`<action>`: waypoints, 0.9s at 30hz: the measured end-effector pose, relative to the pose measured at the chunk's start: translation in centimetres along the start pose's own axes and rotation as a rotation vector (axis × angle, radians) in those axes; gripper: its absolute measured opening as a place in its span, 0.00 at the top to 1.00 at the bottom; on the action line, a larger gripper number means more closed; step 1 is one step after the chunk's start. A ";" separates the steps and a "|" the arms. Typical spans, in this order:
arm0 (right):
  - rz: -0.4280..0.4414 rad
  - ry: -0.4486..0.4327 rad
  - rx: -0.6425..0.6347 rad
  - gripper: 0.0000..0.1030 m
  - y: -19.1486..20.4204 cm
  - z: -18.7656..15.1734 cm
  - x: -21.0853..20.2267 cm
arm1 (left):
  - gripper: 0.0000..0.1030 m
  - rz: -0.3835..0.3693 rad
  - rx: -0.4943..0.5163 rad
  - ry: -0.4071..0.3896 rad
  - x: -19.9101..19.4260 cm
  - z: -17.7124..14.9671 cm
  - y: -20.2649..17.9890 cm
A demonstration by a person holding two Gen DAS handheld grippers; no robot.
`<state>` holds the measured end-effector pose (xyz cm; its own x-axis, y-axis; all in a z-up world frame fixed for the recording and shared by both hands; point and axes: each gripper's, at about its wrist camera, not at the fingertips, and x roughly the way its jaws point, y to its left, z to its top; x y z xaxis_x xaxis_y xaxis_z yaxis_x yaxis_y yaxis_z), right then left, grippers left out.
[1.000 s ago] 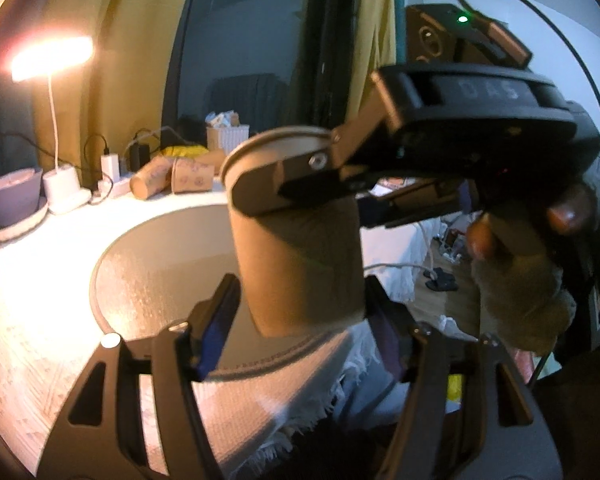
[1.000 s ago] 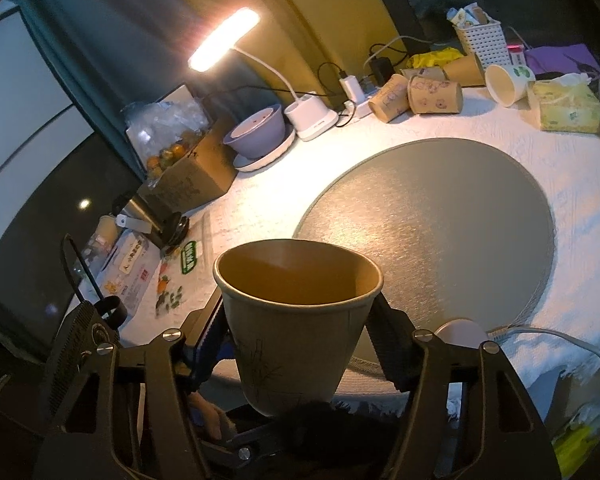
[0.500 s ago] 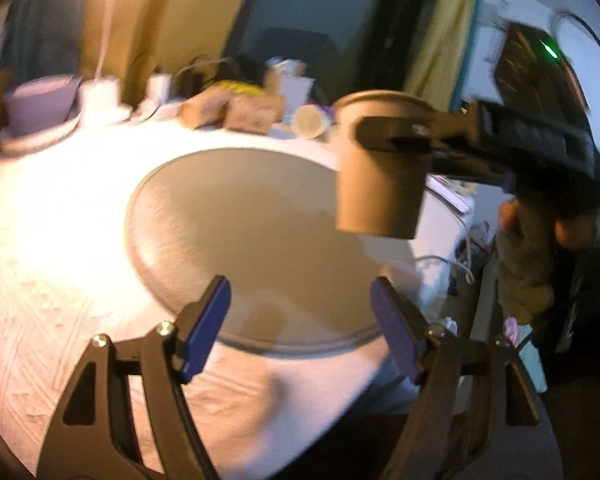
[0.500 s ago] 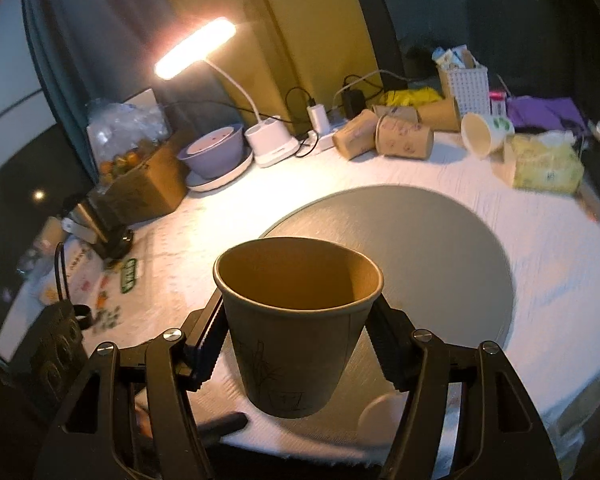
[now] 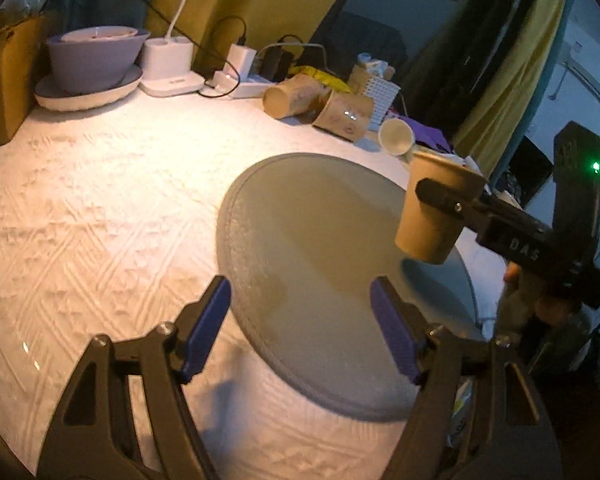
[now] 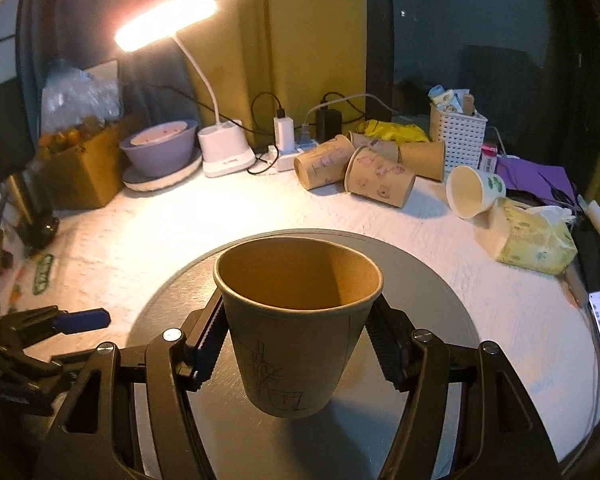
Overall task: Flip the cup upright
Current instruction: 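Lower the cup upright onto the grey mat and open the right gripper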
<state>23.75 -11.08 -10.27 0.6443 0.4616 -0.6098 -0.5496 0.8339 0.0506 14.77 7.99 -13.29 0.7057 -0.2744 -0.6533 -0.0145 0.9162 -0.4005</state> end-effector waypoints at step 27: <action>-0.098 -0.004 -0.007 0.33 -0.4 -0.5 2.4 | 0.18 0.170 0.032 0.000 1.7 1.6 -0.4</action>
<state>25.29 -10.45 -12.14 0.6971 0.3791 -0.6085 -0.4877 0.8729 -0.0149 17.07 7.66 -13.22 0.6951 -0.1148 -0.7097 -0.1108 0.9583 -0.2635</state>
